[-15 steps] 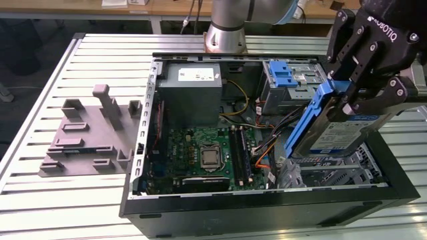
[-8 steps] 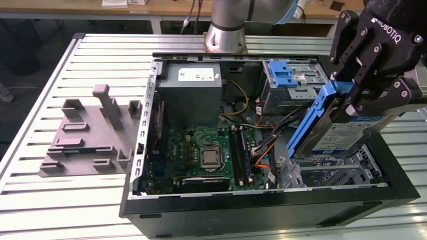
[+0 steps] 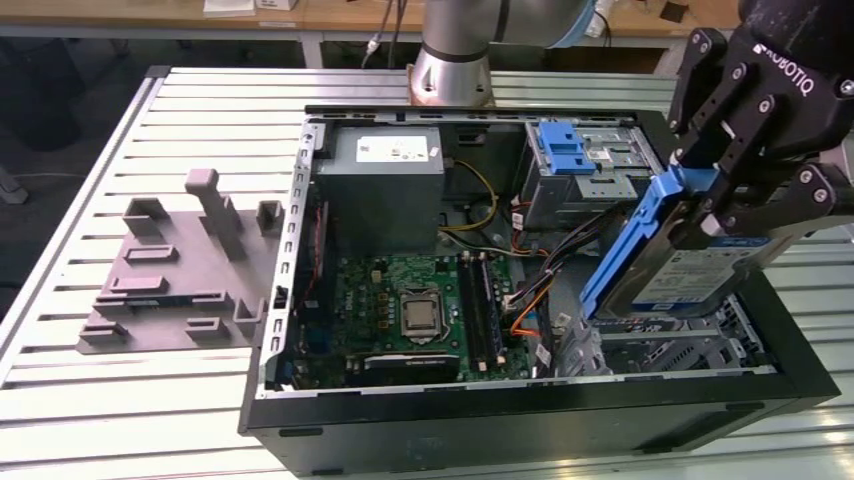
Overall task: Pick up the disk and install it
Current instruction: 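Insert the disk into the insertion slot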
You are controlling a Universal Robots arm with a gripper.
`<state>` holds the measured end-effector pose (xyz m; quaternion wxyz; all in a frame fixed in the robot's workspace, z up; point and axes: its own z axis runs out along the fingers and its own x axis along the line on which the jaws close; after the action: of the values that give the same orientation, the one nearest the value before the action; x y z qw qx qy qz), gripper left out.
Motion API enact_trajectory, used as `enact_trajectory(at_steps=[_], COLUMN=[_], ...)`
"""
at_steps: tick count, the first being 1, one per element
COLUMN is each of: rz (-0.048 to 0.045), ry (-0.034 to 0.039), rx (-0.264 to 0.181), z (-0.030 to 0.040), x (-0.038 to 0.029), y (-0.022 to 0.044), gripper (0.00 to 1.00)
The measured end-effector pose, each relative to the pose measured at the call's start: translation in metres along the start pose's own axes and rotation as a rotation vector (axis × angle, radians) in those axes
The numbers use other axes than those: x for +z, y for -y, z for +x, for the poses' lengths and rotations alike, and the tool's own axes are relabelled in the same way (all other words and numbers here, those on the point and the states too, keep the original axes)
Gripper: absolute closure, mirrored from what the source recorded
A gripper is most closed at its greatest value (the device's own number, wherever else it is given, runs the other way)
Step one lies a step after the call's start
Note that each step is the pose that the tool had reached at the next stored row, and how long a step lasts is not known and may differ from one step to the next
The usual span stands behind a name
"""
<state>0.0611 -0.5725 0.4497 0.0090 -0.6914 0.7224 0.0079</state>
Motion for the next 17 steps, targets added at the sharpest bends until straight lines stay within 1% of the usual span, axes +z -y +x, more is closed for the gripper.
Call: enact_trajectory(at_steps=[12,17], rz=[0.0,0.0], ry=[-0.0003,-0.0004], rx=[0.0,0.0], z=[0.0002,0.0002], x=[0.0047,0.0068], y=[0.0109,0.0126], gripper=[0.64,0.64])
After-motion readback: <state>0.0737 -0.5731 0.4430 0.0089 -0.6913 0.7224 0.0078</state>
